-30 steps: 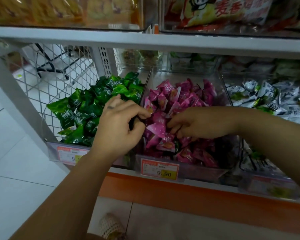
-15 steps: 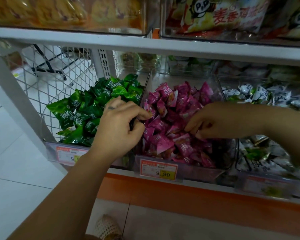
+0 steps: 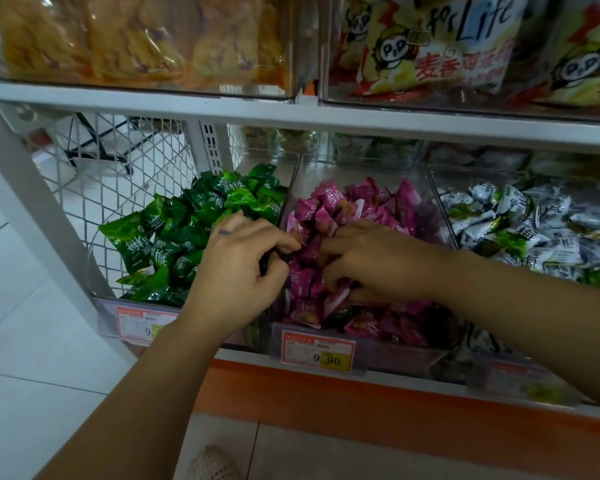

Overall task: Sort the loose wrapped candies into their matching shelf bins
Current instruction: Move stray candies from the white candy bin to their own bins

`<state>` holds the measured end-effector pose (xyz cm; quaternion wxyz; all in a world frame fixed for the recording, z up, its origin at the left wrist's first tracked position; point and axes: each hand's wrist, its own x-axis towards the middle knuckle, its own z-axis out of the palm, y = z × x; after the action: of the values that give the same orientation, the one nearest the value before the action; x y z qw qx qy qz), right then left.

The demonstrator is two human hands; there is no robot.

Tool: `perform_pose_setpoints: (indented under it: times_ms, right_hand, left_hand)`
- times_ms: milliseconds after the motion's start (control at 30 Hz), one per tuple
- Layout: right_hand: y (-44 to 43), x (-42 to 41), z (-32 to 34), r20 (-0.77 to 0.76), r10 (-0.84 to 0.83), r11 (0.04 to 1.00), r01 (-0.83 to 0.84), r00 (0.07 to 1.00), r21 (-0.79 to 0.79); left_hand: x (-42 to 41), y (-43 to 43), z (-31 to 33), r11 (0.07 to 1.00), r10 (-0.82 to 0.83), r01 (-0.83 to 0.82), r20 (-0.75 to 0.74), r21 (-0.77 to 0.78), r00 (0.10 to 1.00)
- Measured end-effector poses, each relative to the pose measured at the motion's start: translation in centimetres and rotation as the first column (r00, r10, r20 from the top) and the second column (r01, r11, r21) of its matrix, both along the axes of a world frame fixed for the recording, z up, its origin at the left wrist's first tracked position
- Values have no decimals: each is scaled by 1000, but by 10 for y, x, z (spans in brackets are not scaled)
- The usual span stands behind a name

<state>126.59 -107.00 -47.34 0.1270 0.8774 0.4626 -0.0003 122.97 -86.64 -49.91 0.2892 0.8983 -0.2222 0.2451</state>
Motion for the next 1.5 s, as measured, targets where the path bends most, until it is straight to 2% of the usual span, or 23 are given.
perform_pose_setpoints:
  times_ms: [100,200,367,533,733,867,933,1000,1100,1300,1400,1500]
  right_hand:
    - [-10,5,2,-82,-2,988,14,997,152]
    - [-19,6,12,-197,-71,940,131,978,314]
    - [-50,17,23,-109,-259,841,280,960,464]
    - [-57,16,15,-73,-389,842,386,918,375]
    - [-52,-6,39,-208,-427,874,460,880,156]
    - [-18,-30,43,-276,-209,885,301,938,354]
    - [1,-32,27,-381,-137,919,261,914,294]
    - [11,-25,7,-407,-119,961,208,905,181]
    - [5,-12,-15,-295,-119,990,135,948,35]
    - [-11,-7,7,-121,-145,976,123,982,-178]
    - [-20,-8,11,-28,-75,983,69,997,-172]
    - [-25,-11,9,-91,-104,992,97,990,-76]
  left_hand:
    - [-1,-1,1,1000,-9,9,0,-6,1000]
    - [-1,-1,1,1000,-17,17,0,-15,1000]
    - [1,-1,-1,999,-24,24,0,-27,1000]
    - [2,-1,-3,999,-27,28,19,-45,999]
    - [3,0,-4,999,-31,32,36,-42,999]
    - [4,0,-4,998,-38,39,32,-45,999]
    - [4,0,-3,998,-37,39,30,-46,999]
    - [3,1,-3,998,-36,37,23,-47,999]
    - [2,4,-4,998,-39,40,12,-39,999]
    - [2,5,-5,999,-43,43,-15,-15,999]
    - [2,5,-4,999,-39,39,-14,-11,999]
    - [2,4,-5,999,-40,40,-17,-15,999]
